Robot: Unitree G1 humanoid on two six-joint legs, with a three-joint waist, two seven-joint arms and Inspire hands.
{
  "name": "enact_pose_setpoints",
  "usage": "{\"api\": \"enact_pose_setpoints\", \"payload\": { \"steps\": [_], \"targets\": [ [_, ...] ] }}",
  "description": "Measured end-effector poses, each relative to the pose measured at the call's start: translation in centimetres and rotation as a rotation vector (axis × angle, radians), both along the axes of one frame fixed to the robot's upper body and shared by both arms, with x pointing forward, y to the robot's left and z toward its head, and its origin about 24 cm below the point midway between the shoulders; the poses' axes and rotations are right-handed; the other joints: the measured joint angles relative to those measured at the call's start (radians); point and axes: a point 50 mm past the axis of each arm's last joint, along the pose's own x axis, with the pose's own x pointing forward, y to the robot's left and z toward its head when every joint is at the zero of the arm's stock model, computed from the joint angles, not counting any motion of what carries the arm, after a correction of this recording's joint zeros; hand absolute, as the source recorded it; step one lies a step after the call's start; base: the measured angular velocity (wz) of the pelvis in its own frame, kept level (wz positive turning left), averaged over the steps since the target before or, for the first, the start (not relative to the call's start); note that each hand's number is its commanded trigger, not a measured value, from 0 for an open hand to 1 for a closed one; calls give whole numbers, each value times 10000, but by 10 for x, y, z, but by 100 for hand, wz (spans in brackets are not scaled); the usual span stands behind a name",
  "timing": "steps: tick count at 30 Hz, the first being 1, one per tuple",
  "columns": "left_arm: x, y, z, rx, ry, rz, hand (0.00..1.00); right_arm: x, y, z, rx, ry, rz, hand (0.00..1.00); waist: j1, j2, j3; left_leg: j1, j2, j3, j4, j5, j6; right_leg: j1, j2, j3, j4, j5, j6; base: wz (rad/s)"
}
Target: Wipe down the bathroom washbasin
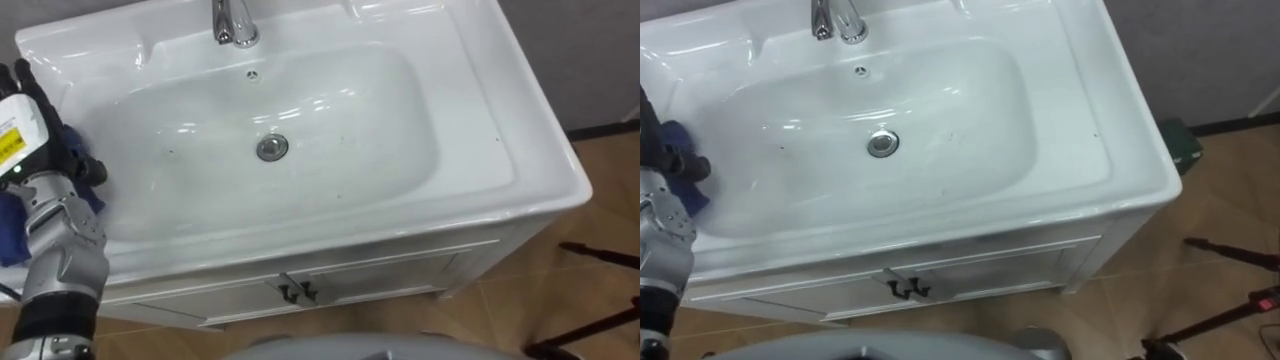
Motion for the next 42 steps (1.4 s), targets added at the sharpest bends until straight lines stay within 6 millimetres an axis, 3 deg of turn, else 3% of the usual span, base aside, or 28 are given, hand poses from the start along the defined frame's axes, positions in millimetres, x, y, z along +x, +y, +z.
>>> {"api": "enact_pose_setpoints", "payload": {
  "steps": [6,14,17,21,26,32,42],
  "targets": [
    [0,-1,0,-244,-135,-47,0,2,2,-1,10,-35,-22,0,-95,-47,62,-32,-7,-125,-1,0,-1,48,8,-120,7,22,7,6],
    [1,0,2,-1378,-758,288,0,3,4,-2,105,33,-76,0,84,23,13,-7,-5,-168,16,0,-1,36,8,-146,25,27,2,1],
    [4,1,12,-1411,-1349,214,0,3,5,-2,113,31,-84,0,197,1,16,4,-31,-241,21,1,1,-12,-7,-145,-9,26,2,1],
    [3,11,38,-928,-2994,536,0,-3,6,-3,129,178,-122,0,325,-86,-56,97,-61,-234,-13,4,6,100,11,-79,-123,45,33,0],
    [0,17,57,-777,-4440,951,0,-13,6,-4,156,528,-248,0,458,-117,-40,291,-111,-273,-50,4,8,481,27,-73,-289,83,112,3],
    [0,17,71,-1194,-5540,1093,0,-10,6,-4,169,444,-217,0,513,-47,-68,225,-106,-421,-19,4,8,541,102,-203,-487,144,124,8],
    [-16,40,93,-568,-6856,2185,0,-19,4,-2,175,387,-321,0,793,252,15,68,-133,-739,-44,4,7,484,151,-243,-521,156,110,5]
  ]
}}
